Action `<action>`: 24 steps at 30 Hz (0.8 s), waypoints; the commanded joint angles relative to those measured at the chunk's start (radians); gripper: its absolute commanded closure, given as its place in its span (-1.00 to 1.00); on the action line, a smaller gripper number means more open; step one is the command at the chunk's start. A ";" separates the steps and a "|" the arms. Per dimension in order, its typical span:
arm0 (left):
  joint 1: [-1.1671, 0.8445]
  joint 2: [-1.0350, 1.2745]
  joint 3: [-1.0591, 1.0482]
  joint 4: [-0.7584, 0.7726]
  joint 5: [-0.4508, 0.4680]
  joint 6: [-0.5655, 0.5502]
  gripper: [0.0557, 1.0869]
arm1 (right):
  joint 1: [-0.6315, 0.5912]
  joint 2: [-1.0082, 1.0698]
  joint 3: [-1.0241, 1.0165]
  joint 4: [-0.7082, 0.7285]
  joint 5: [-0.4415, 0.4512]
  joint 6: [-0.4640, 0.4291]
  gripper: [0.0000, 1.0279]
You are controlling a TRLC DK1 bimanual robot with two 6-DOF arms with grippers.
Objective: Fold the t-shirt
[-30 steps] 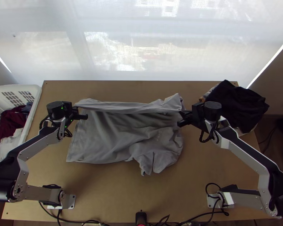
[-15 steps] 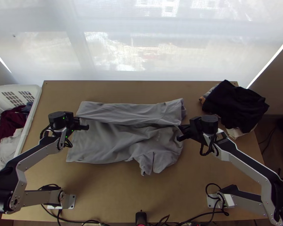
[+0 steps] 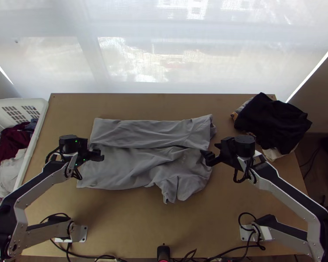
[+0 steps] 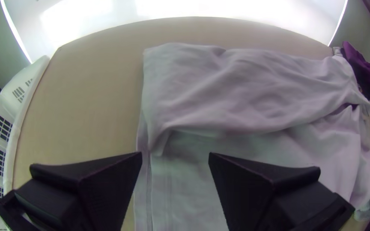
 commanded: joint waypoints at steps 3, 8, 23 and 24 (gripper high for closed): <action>0.054 -0.202 0.033 -0.376 0.019 0.044 -0.59 | 0.001 -0.121 0.061 -0.127 0.001 0.008 -0.91; 0.083 -0.236 0.050 -0.574 0.016 0.053 -0.59 | 0.009 -0.163 0.065 -0.173 0.005 0.009 -0.91; 0.085 -0.168 0.062 -0.830 -0.035 0.062 -0.46 | 0.066 -0.256 0.068 -0.264 0.011 0.040 -0.91; 0.083 -0.162 0.062 -0.833 -0.033 0.062 -0.36 | 0.067 -0.259 0.068 -0.268 0.011 0.037 -0.91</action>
